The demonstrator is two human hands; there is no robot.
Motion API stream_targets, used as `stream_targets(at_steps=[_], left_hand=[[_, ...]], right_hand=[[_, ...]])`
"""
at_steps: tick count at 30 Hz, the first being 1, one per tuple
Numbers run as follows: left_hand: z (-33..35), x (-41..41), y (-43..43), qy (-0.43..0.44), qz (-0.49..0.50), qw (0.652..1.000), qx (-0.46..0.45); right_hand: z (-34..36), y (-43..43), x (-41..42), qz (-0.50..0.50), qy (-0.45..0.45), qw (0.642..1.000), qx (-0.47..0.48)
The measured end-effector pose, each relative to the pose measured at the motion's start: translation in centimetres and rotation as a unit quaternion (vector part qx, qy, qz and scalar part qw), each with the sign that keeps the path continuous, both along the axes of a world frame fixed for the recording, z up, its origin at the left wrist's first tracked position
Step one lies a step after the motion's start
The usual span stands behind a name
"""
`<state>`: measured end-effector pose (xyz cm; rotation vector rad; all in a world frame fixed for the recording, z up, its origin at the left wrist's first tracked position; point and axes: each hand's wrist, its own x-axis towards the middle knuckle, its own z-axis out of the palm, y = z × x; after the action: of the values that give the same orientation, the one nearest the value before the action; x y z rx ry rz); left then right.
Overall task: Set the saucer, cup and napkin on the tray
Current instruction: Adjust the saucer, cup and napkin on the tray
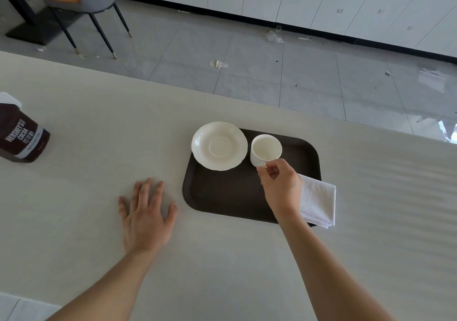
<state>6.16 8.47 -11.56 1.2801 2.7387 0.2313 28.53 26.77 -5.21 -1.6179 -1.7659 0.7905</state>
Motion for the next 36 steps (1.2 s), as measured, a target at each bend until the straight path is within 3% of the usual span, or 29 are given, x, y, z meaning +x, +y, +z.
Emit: stream_targets(at_steps=[8, 20, 24, 30, 36], left_hand=[[-0.3, 0.0, 0.0, 0.004, 0.000, 1.000, 0.005], [-0.4, 0.0, -0.1, 0.007, -0.004, 1.000, 0.012], [-0.4, -0.1, -0.1, 0.007, -0.004, 1.000, 0.011], [-0.5, 0.0, 0.0, 0.009, -0.006, 1.000, 0.020], [-0.5, 0.0, -0.1, 0.012, -0.007, 1.000, 0.018]], right_hand=[[0.9, 0.4, 3.6, -0.012, -0.003, 1.000, 0.009], [0.6, 0.8, 13.0, -0.055, -0.153, 0.985, 0.059], [-0.3, 0.3, 14.4, -0.079, -0.191, 0.978, -0.034], [-1.1, 0.1, 14.9, -0.064, -0.181, 0.962, -0.197], [-1.2, 0.1, 14.9, -0.073, -0.162, 0.966, -0.188]])
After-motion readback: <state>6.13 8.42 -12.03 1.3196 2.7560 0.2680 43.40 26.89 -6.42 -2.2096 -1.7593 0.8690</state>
